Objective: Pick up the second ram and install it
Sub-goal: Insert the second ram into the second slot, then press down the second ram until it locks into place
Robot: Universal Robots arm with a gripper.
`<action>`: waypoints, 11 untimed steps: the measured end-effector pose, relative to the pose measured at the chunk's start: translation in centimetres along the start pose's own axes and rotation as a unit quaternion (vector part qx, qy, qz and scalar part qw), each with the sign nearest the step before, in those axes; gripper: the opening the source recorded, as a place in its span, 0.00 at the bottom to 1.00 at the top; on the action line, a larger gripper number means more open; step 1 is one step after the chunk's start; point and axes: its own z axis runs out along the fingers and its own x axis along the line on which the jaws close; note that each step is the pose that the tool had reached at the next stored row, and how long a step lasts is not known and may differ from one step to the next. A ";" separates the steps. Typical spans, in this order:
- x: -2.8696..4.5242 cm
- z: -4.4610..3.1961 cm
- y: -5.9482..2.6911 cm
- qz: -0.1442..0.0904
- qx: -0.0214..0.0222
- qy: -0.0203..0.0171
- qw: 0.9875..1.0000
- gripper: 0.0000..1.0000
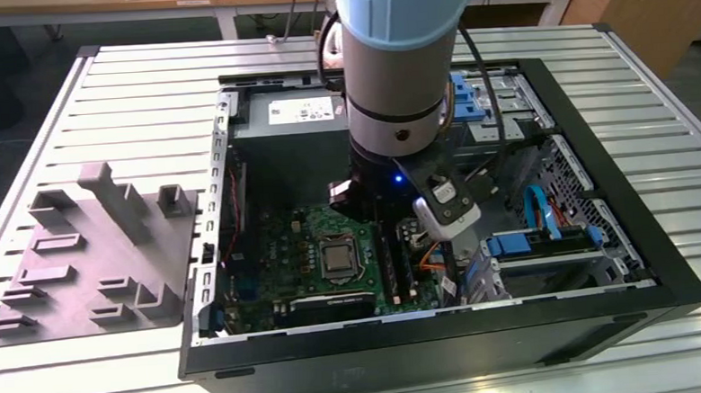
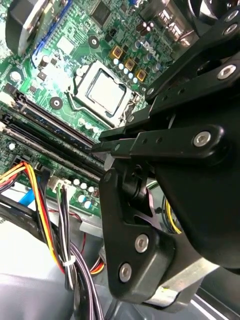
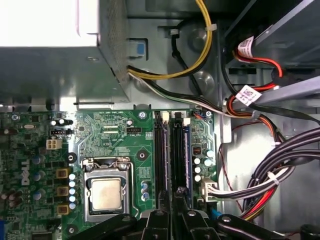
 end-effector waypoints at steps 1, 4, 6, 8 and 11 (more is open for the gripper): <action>-0.15 0.00 0.00 0.000 0.000 0.001 1.000 0.18; -0.28 0.00 0.00 0.000 0.001 0.001 1.000 0.18; -0.29 -0.06 0.01 0.000 0.001 0.001 1.000 0.18; -0.29 -0.07 0.01 0.000 0.001 0.001 1.000 0.18; -0.30 -0.14 0.02 0.000 0.001 0.001 1.000 0.18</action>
